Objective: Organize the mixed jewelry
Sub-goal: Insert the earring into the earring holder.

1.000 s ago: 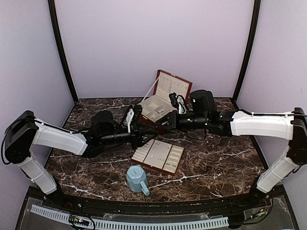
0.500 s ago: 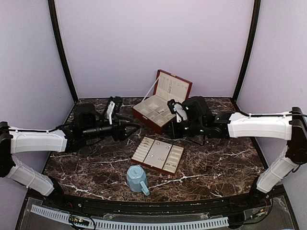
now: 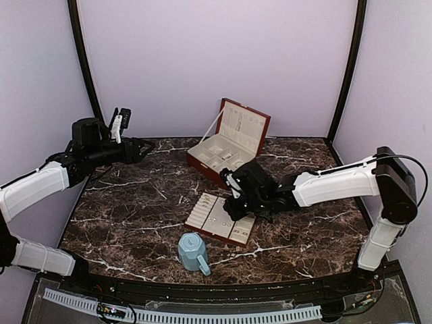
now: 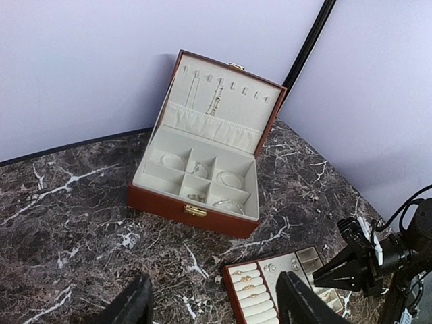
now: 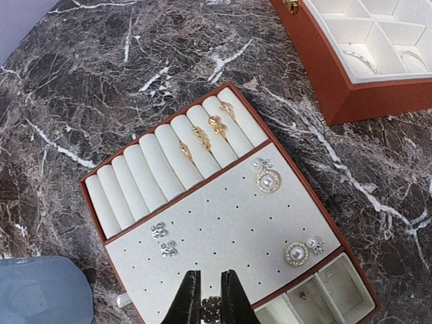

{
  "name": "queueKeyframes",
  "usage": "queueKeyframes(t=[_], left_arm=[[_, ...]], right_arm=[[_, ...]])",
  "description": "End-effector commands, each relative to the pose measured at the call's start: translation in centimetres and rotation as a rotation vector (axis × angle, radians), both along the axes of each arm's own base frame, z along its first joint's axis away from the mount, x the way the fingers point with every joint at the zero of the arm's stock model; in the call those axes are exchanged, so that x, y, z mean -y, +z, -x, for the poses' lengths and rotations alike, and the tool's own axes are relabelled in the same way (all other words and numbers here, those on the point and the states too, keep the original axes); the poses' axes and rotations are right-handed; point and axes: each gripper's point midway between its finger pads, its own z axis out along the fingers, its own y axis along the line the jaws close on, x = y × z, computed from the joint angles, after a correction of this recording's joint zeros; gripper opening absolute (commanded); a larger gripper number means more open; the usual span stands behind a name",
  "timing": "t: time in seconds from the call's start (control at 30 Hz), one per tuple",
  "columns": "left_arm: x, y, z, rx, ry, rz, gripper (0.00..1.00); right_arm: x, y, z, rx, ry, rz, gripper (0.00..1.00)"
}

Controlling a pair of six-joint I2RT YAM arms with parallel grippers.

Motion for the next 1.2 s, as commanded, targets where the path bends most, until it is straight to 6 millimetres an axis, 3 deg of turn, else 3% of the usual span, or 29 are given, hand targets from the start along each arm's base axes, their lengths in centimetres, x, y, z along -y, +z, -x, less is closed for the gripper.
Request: queueKeyframes(t=[0.0,0.23,0.57,1.17], left_arm=[[-0.6,0.3,0.9,0.012,-0.01,-0.034,0.65],[-0.8,0.3,1.2,0.016,-0.006,-0.031,0.65],[-0.7,-0.1,1.1,0.003,-0.008,-0.027,0.66],[-0.8,-0.4,1.0,-0.009,-0.001,-0.024,0.66]], right_arm=[[-0.2,-0.4,-0.8,0.054,-0.018,0.027,0.08],[0.1,-2.4,-0.6,0.047,-0.018,0.091,0.08],[-0.2,-3.9,-0.2,0.04,0.002,0.122,0.08],[-0.7,-3.9,0.0,0.059,0.009,0.136,0.08]])
